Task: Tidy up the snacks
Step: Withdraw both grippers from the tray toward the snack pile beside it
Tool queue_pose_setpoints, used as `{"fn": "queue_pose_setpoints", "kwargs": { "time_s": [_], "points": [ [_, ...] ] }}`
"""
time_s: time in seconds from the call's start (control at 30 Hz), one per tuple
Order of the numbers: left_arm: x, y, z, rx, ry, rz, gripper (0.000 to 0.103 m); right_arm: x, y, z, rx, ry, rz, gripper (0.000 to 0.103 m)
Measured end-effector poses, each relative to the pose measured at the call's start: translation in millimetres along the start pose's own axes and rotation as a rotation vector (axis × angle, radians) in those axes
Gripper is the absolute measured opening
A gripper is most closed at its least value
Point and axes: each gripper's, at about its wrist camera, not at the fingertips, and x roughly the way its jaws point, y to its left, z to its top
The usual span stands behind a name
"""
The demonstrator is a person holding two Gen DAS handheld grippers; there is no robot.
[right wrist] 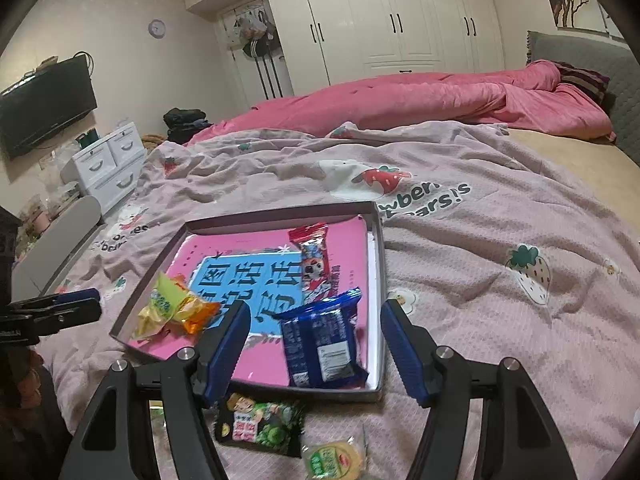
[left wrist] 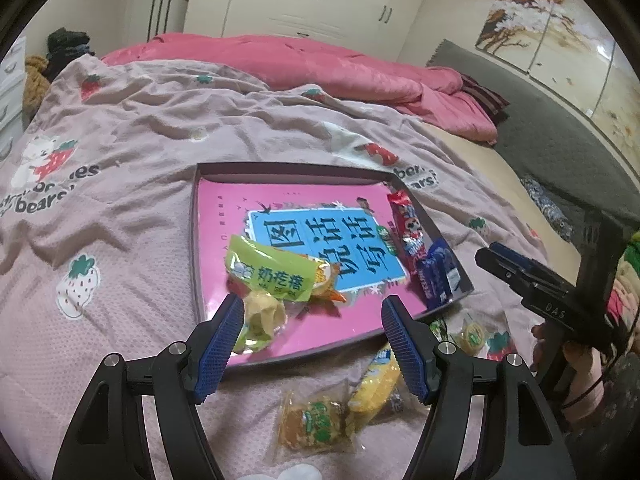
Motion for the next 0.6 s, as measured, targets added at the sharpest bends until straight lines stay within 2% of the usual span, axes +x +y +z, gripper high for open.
{"fn": "queue_pose_setpoints", "kwargs": {
  "time_s": [0.37, 0.6],
  "points": [
    [10, -22, -17, 0.105, 0.088, -0.007, 0.073, -11, 25, -8, -0.044, 0.019, 0.042, 0.067],
    [15, -29, -24, 0.151, 0.124, 0.015, 0.073, -15, 30, -12, -0.047, 0.026, 0.057, 0.067]
  ]
}}
